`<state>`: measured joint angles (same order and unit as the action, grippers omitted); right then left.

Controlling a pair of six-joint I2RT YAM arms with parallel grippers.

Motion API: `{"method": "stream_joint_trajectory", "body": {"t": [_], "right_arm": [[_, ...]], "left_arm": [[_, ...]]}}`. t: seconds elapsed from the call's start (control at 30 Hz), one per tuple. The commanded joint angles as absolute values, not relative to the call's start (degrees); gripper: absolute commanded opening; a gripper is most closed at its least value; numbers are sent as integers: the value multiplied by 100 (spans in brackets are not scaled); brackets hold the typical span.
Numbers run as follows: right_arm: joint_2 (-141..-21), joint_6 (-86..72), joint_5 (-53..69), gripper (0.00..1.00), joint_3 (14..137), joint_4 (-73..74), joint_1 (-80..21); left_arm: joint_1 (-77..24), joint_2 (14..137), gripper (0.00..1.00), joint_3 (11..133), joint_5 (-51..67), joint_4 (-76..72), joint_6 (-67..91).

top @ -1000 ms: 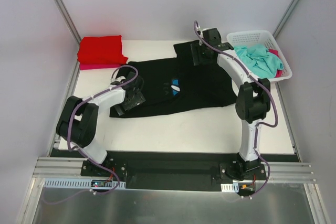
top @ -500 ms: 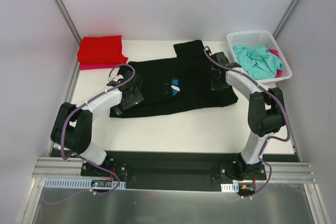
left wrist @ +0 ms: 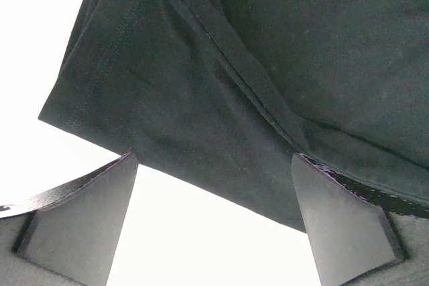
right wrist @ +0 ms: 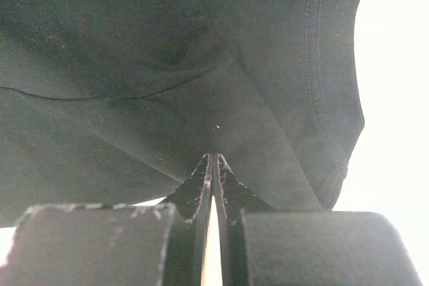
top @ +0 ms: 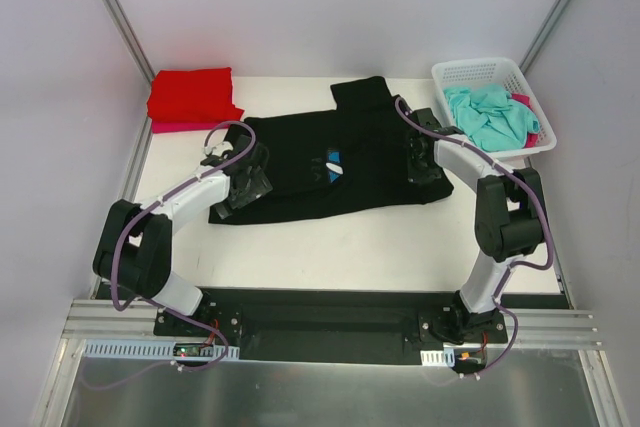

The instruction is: Fold and stack the t-shirts

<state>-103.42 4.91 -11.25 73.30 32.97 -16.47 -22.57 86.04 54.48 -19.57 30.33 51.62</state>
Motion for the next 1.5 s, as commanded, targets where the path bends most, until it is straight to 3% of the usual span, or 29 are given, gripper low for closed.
{"method": "stream_joint_trajectory", "body": {"t": [0.0,0.43,0.63,0.7,0.83,1.13,1.2,1.27,1.3,1.37,1.4,1.43,1.47], "right_arm": [[-10063,457,-1020,1,7313,3278,-1626],[-10204,404,-976,1,7268,3155,-1538],[-10301,413,-976,1,7321,3146,-1459],[-10318,413,-932,1,7339,3155,-1459],[-10362,404,-756,1,7365,3138,-1459],[-10257,448,-800,1,7321,3217,-1459],[-10257,440,-756,1,7348,3208,-1468],[-10283,413,-747,1,7409,3208,-1459],[-10318,413,-730,1,7435,3208,-1459],[-10353,413,-738,1,7471,3234,-1459],[-10380,430,-738,1,7497,3243,-1459],[-10389,422,-747,1,7497,3261,-1468],[-10397,431,-764,1,7506,3278,-1459]], "left_arm": [[-2312,8719,99,5589,-2276,3067,5063],[-2294,8903,99,5335,-2242,2497,5159],[-2259,8667,84,4949,-2074,2259,5265],[-2259,8474,85,4896,-2127,2267,5169],[-2259,8139,99,5080,-2320,2303,4756],[-2259,7691,99,5291,-2189,2303,4394],[-2268,7594,89,5098,-2066,2303,4456],[-2259,7637,71,4923,-2048,2294,4509],[-2259,7707,56,4887,-2065,2294,4535],[-2259,7813,38,4817,-2057,2276,4588],[-2259,7900,15,4808,-2039,2276,4623],[-2259,7954,0,4808,-2030,2276,4640],[-2250,7998,0,4808,-2013,2259,4658]]}}
